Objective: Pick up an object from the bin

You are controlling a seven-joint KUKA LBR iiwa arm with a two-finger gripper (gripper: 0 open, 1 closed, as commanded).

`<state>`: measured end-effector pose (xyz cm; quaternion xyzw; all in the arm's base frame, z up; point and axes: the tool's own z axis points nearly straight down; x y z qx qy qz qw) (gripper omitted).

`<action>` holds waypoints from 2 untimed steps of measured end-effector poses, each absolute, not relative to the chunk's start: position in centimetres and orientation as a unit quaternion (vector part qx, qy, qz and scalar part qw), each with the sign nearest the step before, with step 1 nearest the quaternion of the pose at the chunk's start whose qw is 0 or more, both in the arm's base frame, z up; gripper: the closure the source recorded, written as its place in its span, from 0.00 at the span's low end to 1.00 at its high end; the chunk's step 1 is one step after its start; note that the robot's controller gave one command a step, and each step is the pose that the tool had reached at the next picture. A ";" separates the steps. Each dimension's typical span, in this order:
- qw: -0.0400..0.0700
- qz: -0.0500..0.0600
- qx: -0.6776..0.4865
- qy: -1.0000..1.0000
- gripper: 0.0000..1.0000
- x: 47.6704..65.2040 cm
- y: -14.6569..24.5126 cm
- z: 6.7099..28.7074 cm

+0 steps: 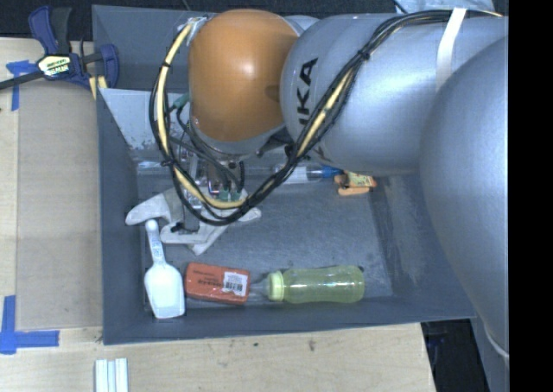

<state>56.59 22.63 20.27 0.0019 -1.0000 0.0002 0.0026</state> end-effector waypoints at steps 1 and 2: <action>-0.001 -0.001 0.000 -1.000 0.00 56.8 22.5 20.8; -0.005 -0.002 0.026 -1.000 0.00 57.1 19.3 16.5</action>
Offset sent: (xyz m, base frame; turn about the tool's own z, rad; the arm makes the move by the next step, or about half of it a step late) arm 0.0047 -0.0604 -0.0733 -0.0744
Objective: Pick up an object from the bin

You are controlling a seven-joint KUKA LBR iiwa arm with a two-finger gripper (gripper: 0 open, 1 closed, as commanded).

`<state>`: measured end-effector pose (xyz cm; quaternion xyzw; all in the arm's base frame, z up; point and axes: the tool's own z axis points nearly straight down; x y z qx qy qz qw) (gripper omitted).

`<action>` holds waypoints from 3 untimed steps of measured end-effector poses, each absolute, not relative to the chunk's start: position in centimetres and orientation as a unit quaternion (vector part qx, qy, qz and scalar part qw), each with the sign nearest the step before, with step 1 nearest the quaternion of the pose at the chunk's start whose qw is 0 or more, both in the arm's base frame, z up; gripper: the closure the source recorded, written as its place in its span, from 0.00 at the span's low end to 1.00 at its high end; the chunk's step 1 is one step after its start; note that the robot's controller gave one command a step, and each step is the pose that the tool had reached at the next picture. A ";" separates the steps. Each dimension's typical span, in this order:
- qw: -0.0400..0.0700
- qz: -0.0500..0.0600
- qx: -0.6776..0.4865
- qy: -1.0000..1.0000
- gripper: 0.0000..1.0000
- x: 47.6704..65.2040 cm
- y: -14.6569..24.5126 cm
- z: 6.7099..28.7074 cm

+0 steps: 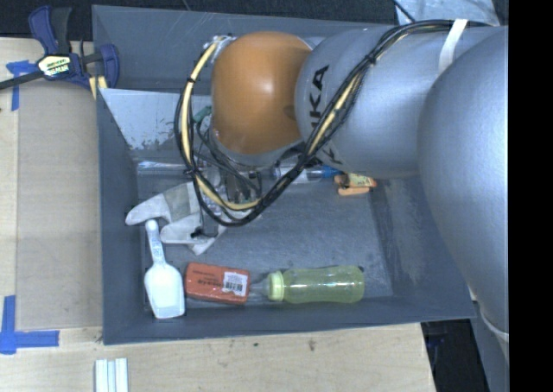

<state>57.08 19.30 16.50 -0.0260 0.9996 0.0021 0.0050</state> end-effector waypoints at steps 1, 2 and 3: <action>-0.001 -0.001 -0.024 1.000 0.00 57.0 16.0 11.8; 0.001 0.000 -0.056 0.998 0.00 56.8 13.9 10.1; 0.000 0.000 -0.059 0.998 0.00 57.1 12.1 9.6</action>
Offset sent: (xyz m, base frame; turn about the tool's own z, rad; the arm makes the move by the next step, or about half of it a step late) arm -0.0036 -0.0688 -0.0730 -0.0885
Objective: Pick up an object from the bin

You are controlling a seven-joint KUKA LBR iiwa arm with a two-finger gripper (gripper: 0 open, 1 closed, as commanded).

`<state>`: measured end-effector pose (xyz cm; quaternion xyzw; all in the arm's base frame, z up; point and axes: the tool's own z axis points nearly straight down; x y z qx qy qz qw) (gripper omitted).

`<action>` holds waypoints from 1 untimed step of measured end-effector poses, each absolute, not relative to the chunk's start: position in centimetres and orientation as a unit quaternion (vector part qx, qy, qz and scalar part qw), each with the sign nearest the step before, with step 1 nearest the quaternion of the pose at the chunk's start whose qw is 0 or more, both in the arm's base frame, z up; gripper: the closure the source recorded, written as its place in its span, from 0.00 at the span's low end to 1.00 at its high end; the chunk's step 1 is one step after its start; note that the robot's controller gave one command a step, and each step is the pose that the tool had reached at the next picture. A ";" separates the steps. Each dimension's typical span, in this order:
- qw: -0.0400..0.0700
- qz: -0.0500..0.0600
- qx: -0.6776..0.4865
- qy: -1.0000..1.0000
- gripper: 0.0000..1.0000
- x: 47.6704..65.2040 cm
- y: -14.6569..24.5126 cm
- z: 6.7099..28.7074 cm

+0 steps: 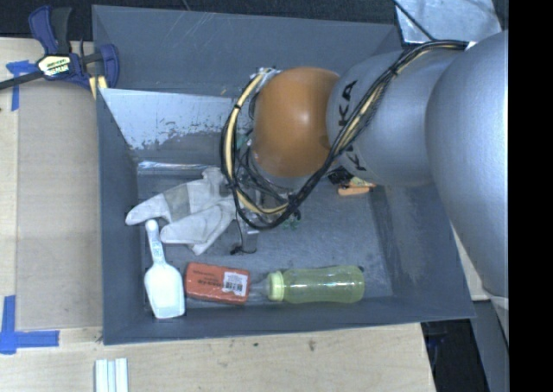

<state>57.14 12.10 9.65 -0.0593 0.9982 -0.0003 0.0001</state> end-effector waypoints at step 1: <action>0.005 0.001 -0.031 0.999 1.00 57.9 12.8 7.3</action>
Offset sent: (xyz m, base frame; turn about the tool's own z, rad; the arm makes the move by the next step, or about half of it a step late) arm 0.0000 0.0000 0.0000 0.0000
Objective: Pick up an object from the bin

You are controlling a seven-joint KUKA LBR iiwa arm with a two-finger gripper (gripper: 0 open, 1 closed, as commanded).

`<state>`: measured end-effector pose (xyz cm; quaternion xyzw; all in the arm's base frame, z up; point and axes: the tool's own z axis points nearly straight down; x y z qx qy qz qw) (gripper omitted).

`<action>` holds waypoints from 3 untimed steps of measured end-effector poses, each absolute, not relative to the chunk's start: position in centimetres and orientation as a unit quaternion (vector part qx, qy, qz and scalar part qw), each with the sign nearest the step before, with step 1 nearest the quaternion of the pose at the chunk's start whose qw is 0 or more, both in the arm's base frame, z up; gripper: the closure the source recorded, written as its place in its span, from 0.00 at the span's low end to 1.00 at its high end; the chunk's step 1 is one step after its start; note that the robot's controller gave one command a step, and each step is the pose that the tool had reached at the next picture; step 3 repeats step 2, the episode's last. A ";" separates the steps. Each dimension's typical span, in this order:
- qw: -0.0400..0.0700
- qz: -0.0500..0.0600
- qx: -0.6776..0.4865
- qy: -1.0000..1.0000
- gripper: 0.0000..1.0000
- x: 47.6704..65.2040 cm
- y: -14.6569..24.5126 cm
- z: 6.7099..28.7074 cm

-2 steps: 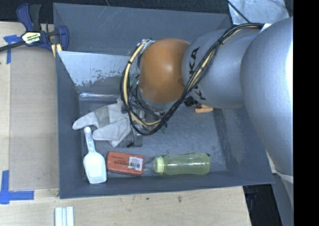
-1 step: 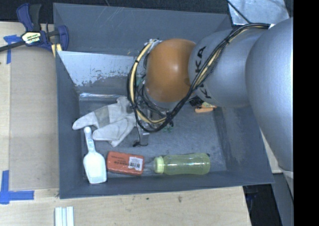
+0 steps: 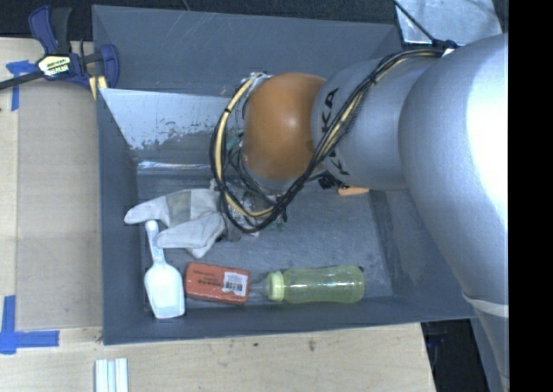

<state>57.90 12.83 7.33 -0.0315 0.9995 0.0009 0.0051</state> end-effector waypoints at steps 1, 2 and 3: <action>0.005 0.001 -0.031 0.999 1.00 57.9 12.8 7.3; 0.001 0.000 -0.020 1.000 1.00 56.7 12.5 20.4; 0.001 0.000 -0.020 1.000 1.00 56.7 12.5 20.4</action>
Offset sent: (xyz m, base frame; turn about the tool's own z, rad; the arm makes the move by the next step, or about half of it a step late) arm -0.0125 -0.0033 0.1301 0.0227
